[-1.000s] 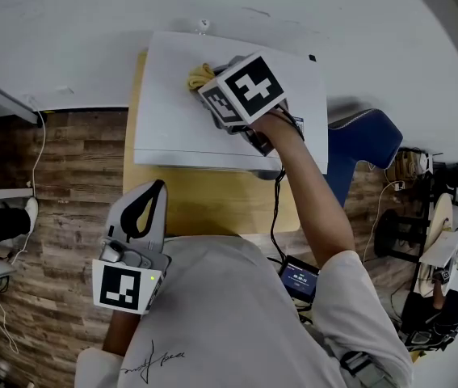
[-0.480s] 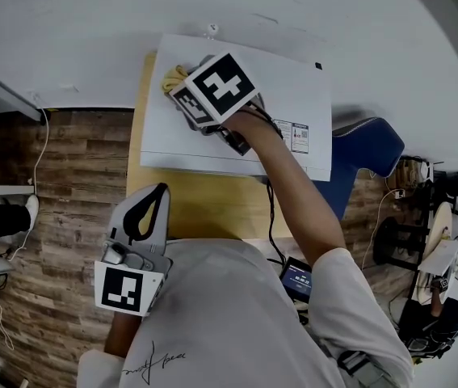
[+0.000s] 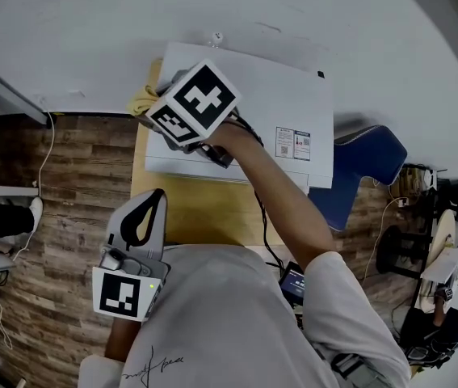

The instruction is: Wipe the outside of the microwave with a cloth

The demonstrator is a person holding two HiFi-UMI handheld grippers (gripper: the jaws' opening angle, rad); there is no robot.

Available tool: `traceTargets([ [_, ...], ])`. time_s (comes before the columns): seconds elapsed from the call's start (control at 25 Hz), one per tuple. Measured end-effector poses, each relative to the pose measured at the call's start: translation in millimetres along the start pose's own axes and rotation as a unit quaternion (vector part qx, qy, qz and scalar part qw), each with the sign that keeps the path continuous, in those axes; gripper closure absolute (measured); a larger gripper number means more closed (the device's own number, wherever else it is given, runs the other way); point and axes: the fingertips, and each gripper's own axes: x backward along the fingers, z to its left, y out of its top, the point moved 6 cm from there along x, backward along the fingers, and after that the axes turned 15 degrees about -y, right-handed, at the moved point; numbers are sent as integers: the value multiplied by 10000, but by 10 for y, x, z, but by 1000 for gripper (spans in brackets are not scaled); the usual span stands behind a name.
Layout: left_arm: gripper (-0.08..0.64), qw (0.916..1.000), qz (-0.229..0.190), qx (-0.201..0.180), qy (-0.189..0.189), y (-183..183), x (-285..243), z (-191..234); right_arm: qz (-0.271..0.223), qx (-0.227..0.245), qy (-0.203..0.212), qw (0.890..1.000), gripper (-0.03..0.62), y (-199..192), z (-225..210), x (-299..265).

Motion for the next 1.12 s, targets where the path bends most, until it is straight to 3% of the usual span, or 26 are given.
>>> traceTargets([
  [0.2,561,9999,93,-83,-31,-62,28,-12,-283,39,-204,9994,468,-17,-79,345],
  [0.48,561,9990,174,-197,-351,-13,-75,-84,-329,-374,-1167,9919,466,-536,-661,1082],
  [0.8,561,9984,192,-297,-451,74,-219,-100,237,-1311,-2456,9602,466,-1671,-1457,1932],
  [0.92,561,9983,225,-256,-470,27,-253,-142,530,-1578,-2696,9485,466,-2031,-1612,2116],
  [1.12,561,9979,232,-264,-552,13,-290,-211,829,-1638,-2952,9376,466,-2376,-1680,2254],
])
